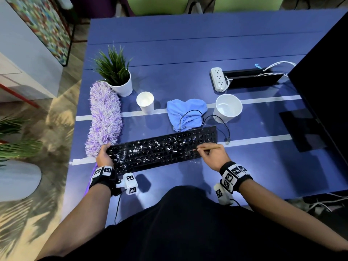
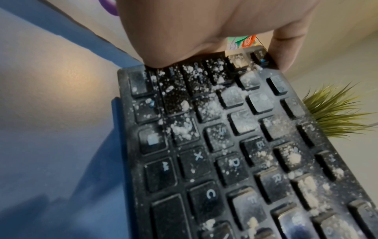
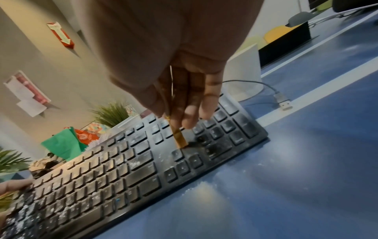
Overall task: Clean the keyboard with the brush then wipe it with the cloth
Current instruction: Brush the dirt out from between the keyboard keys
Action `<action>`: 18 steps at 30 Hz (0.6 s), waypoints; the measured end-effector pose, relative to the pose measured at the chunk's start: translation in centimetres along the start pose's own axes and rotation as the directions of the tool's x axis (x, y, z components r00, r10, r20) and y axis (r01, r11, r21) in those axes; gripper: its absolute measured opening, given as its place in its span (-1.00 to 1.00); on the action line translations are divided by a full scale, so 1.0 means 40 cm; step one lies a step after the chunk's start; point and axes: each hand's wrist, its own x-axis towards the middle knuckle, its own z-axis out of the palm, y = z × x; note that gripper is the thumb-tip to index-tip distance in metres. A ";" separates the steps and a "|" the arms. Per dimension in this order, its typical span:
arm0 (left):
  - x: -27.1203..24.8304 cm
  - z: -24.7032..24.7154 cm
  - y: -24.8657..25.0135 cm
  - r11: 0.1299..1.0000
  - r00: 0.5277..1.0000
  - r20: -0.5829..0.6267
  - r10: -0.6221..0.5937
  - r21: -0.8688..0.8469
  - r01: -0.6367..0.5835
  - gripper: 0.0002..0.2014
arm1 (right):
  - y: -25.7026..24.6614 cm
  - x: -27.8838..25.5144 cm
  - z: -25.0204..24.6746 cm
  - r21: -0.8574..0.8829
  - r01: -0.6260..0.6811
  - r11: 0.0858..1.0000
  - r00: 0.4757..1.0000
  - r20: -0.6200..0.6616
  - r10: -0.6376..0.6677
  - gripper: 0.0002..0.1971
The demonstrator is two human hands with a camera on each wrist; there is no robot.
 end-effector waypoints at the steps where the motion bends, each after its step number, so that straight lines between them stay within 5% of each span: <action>1: 0.007 -0.005 -0.003 1.000 1.000 0.000 -0.007 0.000 0.007 -0.71 | -0.020 0.000 0.004 0.041 0.027 0.999 0.999 -0.020 -0.026 -0.82; 6: 0.013 -0.006 -0.007 0.999 1.000 0.012 -0.028 -0.021 0.028 -0.68 | -0.044 0.010 0.041 0.045 0.073 0.996 0.980 0.182 -0.080 -0.85; 10: -0.014 0.005 0.002 0.999 1.000 0.002 -0.023 -0.032 0.023 -0.72 | -0.055 0.026 0.037 0.086 0.068 0.994 0.998 -0.018 -0.066 -0.85; 14: 0.016 -0.005 -0.013 0.999 1.000 0.001 -0.007 -0.039 0.007 -0.72 | -0.054 0.025 0.035 -0.054 0.089 0.995 0.979 0.187 -0.078 -0.74; 18: 0.012 -0.005 -0.008 1.000 1.000 0.001 0.005 -0.016 -0.005 -0.71 | -0.058 0.031 0.028 0.035 0.058 0.998 0.997 0.044 -0.060 -0.81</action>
